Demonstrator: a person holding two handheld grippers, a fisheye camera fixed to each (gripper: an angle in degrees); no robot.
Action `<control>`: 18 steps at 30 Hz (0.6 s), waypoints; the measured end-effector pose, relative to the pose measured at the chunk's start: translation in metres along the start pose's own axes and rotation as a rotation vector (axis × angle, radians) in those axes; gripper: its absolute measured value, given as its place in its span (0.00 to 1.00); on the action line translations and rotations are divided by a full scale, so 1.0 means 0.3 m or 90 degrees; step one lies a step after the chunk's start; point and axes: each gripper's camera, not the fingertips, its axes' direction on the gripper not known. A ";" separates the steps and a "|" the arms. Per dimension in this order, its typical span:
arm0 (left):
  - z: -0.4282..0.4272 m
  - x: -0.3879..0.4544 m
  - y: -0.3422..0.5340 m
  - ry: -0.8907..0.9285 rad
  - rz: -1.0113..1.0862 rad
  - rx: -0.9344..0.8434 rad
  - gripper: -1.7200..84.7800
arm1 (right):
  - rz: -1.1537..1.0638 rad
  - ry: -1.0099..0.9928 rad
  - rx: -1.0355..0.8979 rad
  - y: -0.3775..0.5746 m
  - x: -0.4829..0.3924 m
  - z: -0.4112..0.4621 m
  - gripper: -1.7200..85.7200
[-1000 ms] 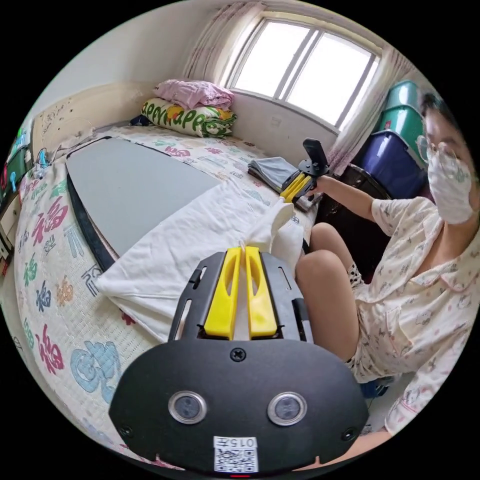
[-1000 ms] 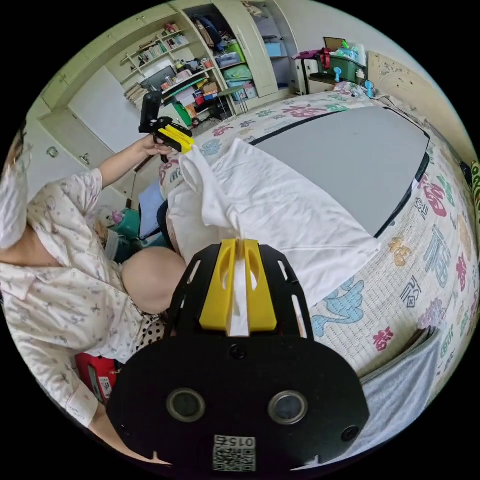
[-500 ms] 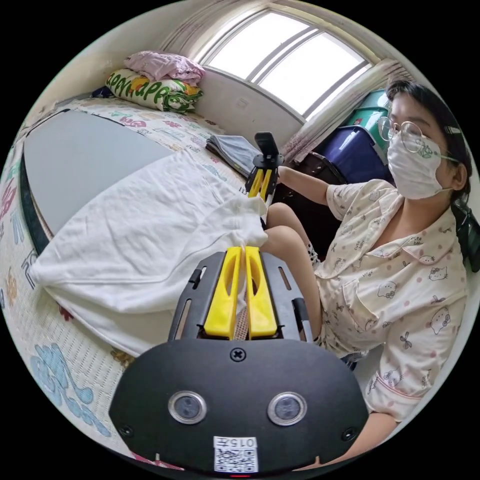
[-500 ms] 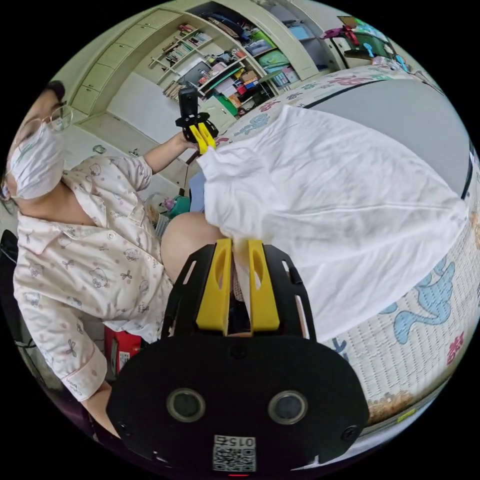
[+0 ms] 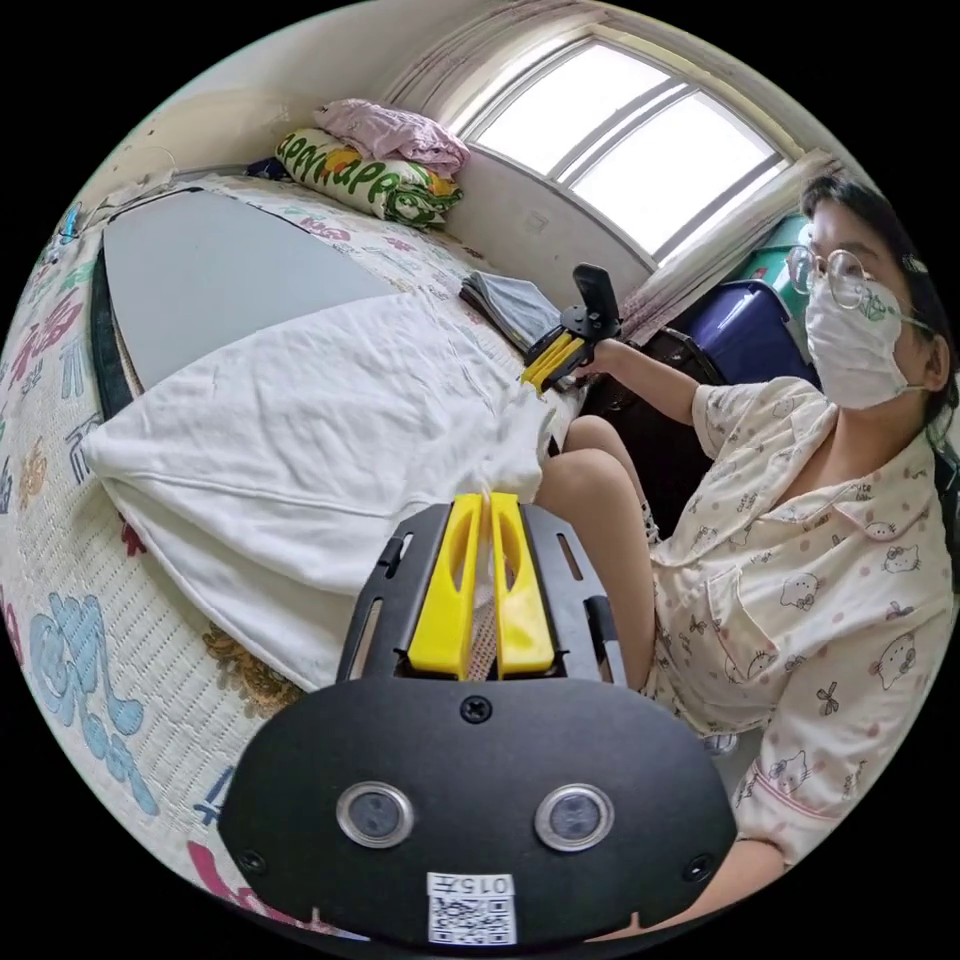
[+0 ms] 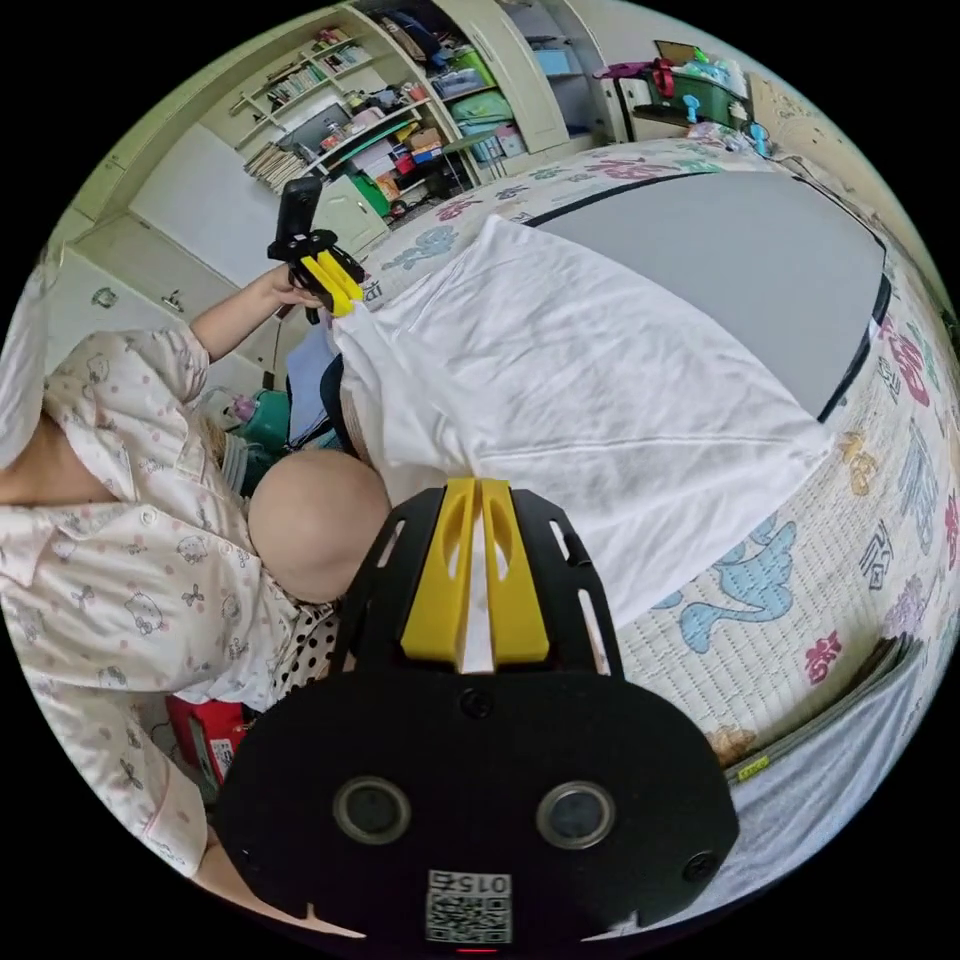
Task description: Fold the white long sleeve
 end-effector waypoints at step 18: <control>-0.302 0.233 0.147 -0.273 -0.026 0.248 0.11 | 0.187 0.193 0.154 -0.451 -0.010 0.260 0.19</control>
